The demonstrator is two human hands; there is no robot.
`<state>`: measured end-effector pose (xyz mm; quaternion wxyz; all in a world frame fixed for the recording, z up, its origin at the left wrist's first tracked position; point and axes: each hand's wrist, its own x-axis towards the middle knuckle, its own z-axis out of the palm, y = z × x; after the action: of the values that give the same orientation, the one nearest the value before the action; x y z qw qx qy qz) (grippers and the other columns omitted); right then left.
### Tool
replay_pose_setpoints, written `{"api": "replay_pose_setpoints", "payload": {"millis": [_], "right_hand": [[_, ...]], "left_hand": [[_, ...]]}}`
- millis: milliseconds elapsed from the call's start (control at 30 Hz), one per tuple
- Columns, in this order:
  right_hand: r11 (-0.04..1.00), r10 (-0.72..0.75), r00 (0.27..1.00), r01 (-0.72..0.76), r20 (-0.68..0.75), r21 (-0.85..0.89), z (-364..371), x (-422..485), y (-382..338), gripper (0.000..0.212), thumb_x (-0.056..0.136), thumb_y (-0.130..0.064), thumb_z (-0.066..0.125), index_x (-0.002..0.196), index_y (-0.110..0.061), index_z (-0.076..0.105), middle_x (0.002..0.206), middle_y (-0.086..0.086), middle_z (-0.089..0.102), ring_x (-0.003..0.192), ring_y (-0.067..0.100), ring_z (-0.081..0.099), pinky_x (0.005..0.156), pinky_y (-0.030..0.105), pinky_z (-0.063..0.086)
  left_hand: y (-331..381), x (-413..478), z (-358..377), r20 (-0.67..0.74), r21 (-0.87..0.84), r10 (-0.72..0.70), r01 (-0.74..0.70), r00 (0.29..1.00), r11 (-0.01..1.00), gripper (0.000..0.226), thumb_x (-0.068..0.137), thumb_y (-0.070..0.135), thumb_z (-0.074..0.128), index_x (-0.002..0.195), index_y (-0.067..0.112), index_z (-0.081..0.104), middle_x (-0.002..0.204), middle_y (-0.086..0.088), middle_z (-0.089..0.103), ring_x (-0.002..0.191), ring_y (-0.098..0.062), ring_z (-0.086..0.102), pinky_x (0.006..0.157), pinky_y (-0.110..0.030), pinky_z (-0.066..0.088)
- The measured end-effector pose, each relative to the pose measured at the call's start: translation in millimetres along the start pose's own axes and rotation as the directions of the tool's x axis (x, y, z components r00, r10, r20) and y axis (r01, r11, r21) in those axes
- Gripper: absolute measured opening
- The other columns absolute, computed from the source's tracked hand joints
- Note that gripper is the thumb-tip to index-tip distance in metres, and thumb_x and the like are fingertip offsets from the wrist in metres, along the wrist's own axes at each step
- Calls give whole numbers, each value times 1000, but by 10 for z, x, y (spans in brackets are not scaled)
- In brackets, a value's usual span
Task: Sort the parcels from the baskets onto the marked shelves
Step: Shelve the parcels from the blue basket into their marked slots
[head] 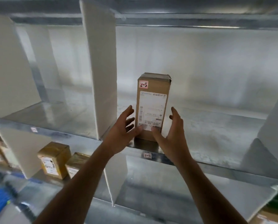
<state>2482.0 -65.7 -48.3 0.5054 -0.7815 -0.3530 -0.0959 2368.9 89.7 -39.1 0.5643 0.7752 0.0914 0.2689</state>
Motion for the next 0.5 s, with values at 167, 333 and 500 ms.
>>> {"api": "replay_pose_setpoints", "payload": {"millis": [167,333,500], "right_hand": [[966,-196,974,172,-114,-195,-34,-637,-209,67,97,-46,62,152,-20,33,154,4,40,144,26,36,114,50,43],[939,-192,970,226,151,-258,358,-1614,-673,65,100,-56,48,154,-22,41,163,2,40,153,24,32,122,53,35],[941,-112,874,246,472,-232,1222,-2840,-1151,70,100,-74,20,161,-40,20,172,-10,21,160,16,11,129,40,5]], "left_hand": [[-91,-644,-184,-67,149,70,-59,995,987,68,85,66,65,143,65,29,145,47,31,135,15,37,107,-15,38],[-268,-1886,-615,-180,471,143,-42,973,881,63,92,69,49,150,55,28,153,34,29,136,24,23,111,-20,30],[-532,-3665,-1348,-324,624,4,211,946,752,74,91,73,35,157,40,31,167,10,25,158,-22,12,124,-57,22]]}}
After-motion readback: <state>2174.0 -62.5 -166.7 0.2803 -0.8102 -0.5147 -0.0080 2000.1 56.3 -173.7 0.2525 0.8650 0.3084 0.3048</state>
